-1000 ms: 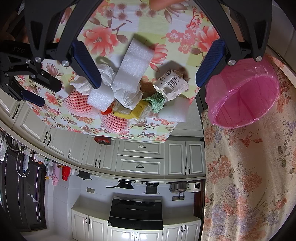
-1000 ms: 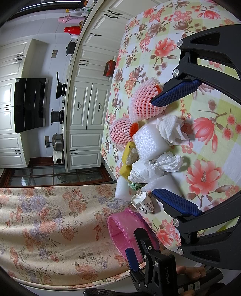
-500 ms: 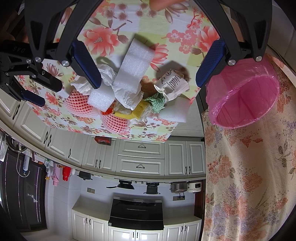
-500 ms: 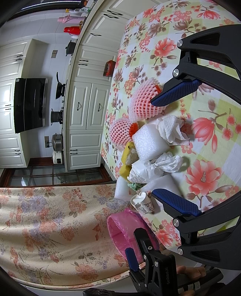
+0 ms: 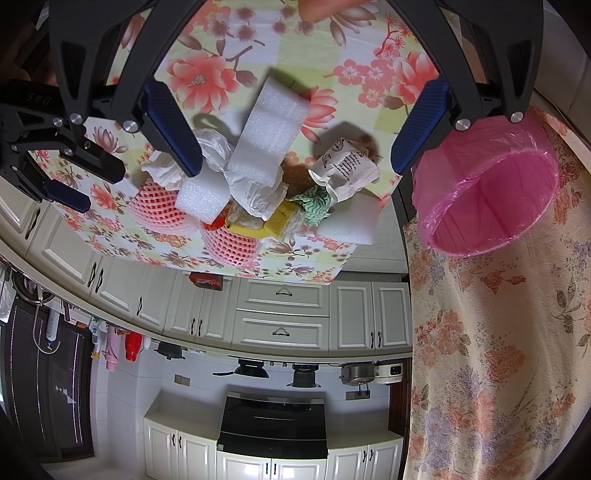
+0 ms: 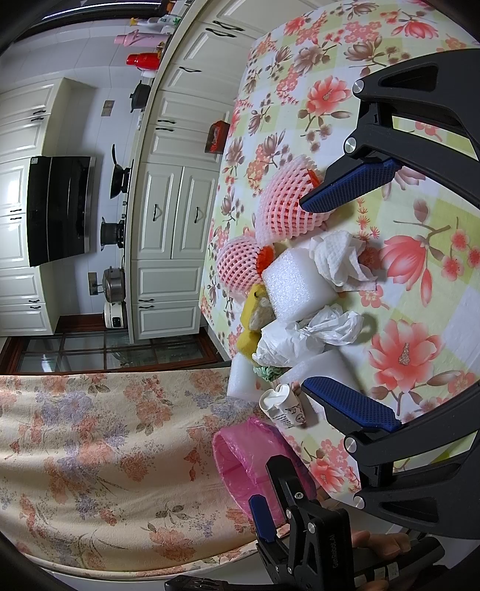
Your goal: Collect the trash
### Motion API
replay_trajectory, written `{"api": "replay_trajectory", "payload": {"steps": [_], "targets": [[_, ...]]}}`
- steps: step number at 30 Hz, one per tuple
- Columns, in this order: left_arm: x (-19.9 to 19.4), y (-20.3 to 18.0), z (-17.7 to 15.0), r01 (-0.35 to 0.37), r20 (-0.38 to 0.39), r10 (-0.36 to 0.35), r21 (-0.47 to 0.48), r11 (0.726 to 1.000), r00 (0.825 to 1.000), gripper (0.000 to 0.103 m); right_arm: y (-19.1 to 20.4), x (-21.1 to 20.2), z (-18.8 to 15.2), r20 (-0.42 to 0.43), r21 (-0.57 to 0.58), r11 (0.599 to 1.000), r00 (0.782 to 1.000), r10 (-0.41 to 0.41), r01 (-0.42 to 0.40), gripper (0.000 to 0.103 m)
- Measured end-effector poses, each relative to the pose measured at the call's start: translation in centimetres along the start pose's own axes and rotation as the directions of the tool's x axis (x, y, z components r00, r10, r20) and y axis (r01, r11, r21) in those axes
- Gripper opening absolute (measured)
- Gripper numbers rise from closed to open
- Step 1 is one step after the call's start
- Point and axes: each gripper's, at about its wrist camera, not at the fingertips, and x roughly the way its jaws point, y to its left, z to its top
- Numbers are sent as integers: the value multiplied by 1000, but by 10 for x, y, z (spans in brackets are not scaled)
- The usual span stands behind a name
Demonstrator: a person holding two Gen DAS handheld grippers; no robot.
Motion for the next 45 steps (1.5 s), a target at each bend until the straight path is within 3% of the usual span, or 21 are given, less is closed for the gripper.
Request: {"api": "replay_trajectory", "payload": {"steps": [8,16,25,30,35,40,45], "targets": [[4,0,-3,9,-11,-9,-11,1000,1000,99,-6,3,-3,-17,1,1000,1000,-1,1,85],[35,12,-18,74,-77,-79,-64,995,994,99,-16,40,-14,-143,16,999,989,-33,35,85],[77,9,-27,129,-204,-140,-67,989,969,98,-28,88,-22,-284,28,999,959,-15,24,84],[98,3,-30,142,-255,-150,-49,989,955,89,-36,107,-24,-329,31,999,944,-12,23,82],[115,-2,-35,144,-304,-144,-23,989,942,79,-41,120,-25,-362,34,999,932,-5,19,72],[125,-4,-38,155,-338,-149,-8,988,929,65,-42,127,-24,-381,31,1000,924,12,0,45],[122,-8,-37,166,-342,-154,6,986,927,57,-41,122,-24,-371,31,999,928,20,-9,35]]}}
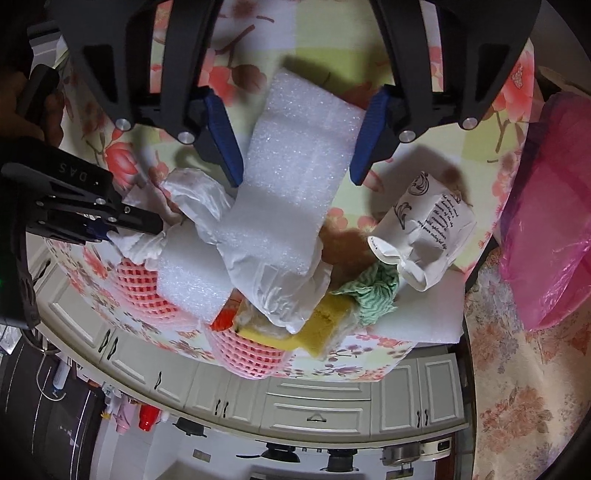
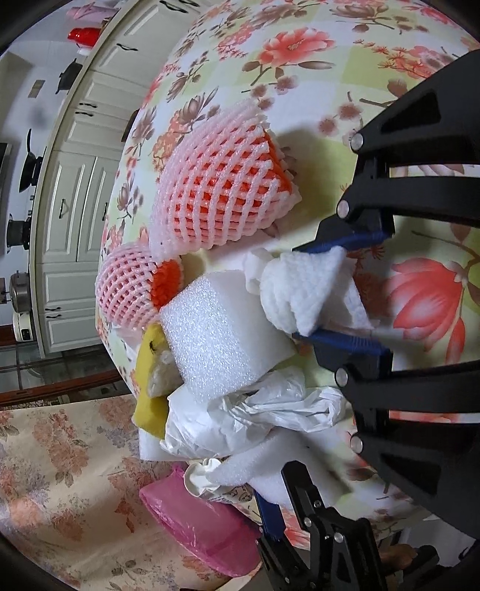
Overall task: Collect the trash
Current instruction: 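Grasp the white foam sheet with the left tool while the right tool grasps the white tissue, then carry both items to the pink bin and open both tools to drop them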
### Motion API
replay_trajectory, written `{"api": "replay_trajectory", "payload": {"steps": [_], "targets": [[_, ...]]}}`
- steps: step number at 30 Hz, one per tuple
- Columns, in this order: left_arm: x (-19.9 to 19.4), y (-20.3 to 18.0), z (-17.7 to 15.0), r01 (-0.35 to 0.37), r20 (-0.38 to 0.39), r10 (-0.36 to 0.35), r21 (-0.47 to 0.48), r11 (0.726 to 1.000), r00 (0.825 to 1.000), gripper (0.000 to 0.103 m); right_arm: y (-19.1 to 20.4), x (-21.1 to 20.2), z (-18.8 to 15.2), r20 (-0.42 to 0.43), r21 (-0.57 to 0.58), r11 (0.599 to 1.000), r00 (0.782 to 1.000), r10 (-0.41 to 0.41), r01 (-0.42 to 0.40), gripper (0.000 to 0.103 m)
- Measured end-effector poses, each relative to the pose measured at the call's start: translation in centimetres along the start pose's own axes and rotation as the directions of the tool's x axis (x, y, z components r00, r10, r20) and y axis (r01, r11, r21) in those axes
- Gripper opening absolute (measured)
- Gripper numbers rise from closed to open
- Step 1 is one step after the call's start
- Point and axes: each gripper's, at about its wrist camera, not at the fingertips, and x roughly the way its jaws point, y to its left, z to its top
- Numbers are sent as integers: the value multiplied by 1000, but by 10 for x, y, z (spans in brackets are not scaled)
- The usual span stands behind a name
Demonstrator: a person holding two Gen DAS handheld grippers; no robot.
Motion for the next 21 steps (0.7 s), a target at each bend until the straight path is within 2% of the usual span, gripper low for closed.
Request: {"api": "replay_trajectory", "payload": {"steps": [11,17,21], "targets": [[-33,-7,8,36,79,-36,-5,999,996,55,0,-44,-3,78,10,1000,997,-18,18,34],[-60,-1,19,34,142,-30,-22,999,989,55,6,-70,11,140,1,1000,990,-21,21,34],[-86,16,29,11,204,0,-53,999,979,55,21,-80,28,175,-27,1000,985,0,4,34]]}}
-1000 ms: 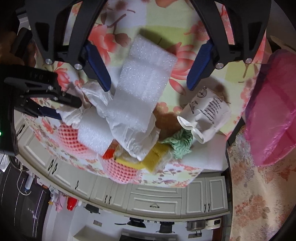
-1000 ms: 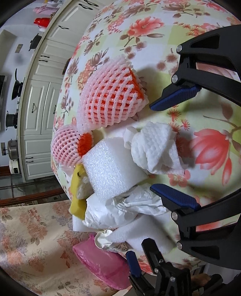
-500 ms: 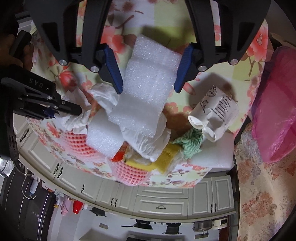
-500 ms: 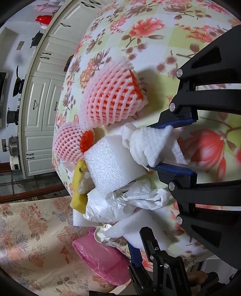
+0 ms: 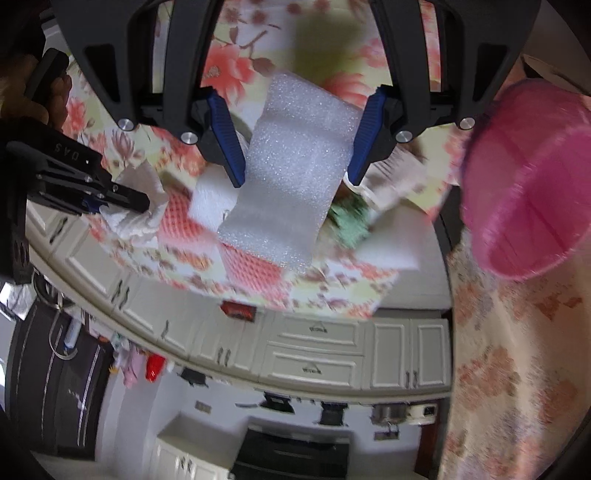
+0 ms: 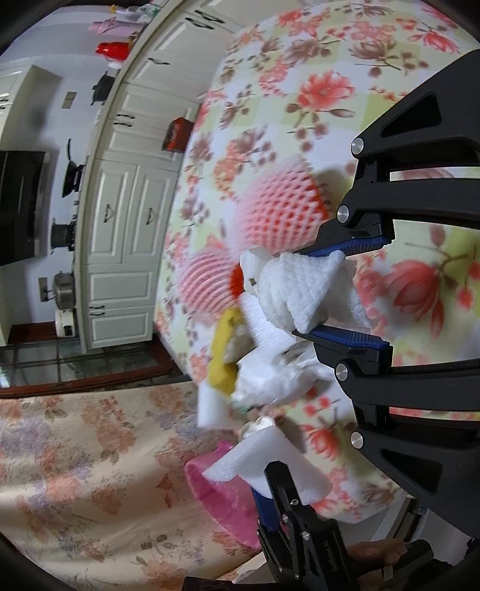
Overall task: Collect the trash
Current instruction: 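Carry both items to the pink bin and open both tools to drop them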
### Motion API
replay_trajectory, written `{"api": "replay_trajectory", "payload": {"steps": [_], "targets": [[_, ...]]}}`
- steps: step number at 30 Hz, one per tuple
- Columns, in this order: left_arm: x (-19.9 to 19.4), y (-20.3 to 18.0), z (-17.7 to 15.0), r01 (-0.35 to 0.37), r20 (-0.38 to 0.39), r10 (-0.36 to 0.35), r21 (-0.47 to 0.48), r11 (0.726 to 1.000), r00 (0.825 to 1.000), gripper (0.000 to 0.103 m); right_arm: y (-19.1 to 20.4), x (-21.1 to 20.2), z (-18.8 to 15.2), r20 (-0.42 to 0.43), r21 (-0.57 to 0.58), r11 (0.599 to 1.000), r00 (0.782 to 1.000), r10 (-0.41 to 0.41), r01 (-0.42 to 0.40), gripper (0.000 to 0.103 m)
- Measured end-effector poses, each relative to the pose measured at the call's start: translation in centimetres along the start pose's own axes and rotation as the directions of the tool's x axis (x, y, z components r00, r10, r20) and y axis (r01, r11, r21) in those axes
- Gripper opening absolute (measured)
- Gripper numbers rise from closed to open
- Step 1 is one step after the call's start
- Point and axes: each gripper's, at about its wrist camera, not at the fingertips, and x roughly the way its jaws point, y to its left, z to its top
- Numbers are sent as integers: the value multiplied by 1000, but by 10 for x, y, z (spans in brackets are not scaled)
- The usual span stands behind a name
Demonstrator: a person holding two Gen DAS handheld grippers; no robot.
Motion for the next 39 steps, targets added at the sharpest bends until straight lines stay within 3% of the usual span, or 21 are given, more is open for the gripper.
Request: {"api": "replay_trajectory", "payload": {"steps": [7,12,17,28,35,37,39], "targets": [[-43,61,25,-138,97,145,-73,988,985,55,49,5,40,44,-71,994,996,82,-79,34],[-73,116,36,-258,136,278,-150,954,951,55,98,14,73,74,-135,979,984,162,-151,34],[-93,156,37,-321,149,356,-215,922,923,56,151,31,100,68,-195,953,966,251,-233,34],[-102,196,38,-369,133,417,-281,886,899,56,248,76,128,-12,-288,880,921,390,-376,34],[-102,212,38,-382,125,436,-310,870,891,57,279,96,135,-61,-313,842,894,445,-440,35],[-102,216,38,-380,123,436,-320,868,892,58,284,100,136,-71,-314,837,890,449,-448,37],[-103,218,37,-376,123,435,-331,865,892,65,285,103,136,-69,-318,841,895,441,-438,44]]}}
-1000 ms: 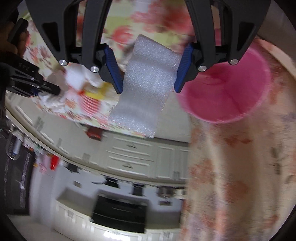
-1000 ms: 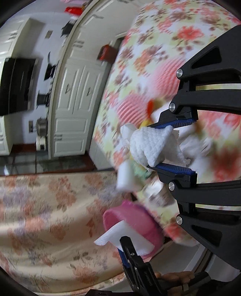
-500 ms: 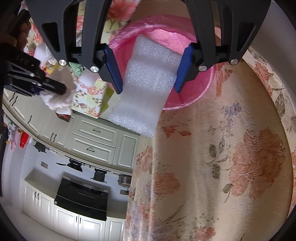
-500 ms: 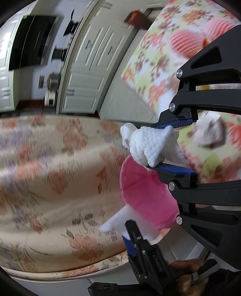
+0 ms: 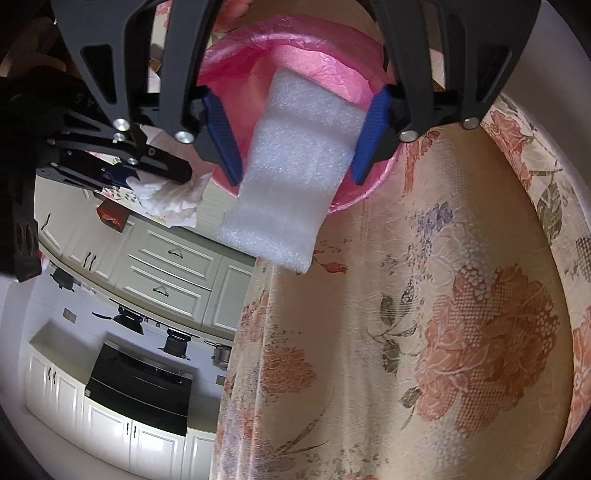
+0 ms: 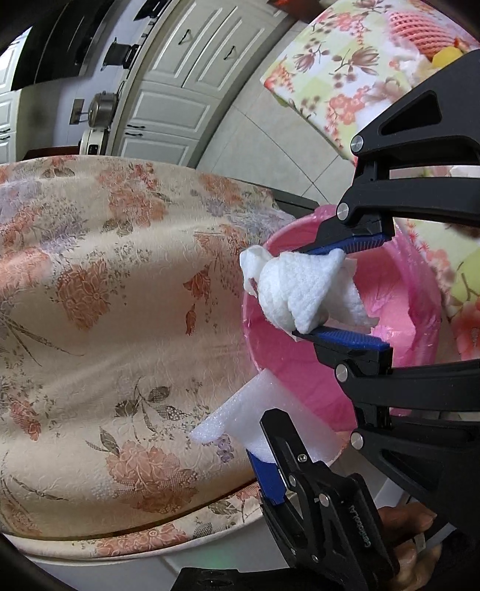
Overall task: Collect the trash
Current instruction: 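Carry both items to the pink bin and open both tools to drop them, then move both tools back over the table toward the remaining trash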
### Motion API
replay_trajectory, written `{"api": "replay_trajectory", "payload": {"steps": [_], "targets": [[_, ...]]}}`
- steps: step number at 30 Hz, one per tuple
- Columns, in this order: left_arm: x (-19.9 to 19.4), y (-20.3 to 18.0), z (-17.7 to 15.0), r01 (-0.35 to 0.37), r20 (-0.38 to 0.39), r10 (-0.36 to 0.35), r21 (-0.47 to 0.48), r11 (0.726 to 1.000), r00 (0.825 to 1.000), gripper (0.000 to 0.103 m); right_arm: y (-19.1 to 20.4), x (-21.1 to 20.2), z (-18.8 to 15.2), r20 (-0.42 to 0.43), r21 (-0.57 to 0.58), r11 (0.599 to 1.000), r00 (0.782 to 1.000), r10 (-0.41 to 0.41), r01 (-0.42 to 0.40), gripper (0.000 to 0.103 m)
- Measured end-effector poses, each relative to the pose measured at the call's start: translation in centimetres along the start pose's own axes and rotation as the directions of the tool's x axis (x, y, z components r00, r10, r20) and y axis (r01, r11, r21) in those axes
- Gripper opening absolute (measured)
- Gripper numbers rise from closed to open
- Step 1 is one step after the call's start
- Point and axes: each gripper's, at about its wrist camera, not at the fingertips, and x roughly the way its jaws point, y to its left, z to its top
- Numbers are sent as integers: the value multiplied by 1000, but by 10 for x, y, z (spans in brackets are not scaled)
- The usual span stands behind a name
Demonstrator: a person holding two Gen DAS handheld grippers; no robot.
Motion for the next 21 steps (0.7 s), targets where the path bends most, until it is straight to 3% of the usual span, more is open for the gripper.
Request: {"api": "replay_trajectory", "payload": {"steps": [2,4,13,21], "targets": [[0,1,0,2,0,-2,-5,1000,1000,73,-1,1,-1,4,0,1000,1000,-11,11,55],[1,2,0,3,-3,-3,-8,1000,1000,74,-2,0,-3,7,0,1000,1000,-25,25,63],[-7,-5,-5,3,-10,-3,-10,1000,1000,73,-18,-24,-15,32,24,996,995,-89,88,70],[-14,-36,-15,63,-20,-62,31,998,998,73,-43,-71,-44,65,79,976,976,-206,201,73]]}}
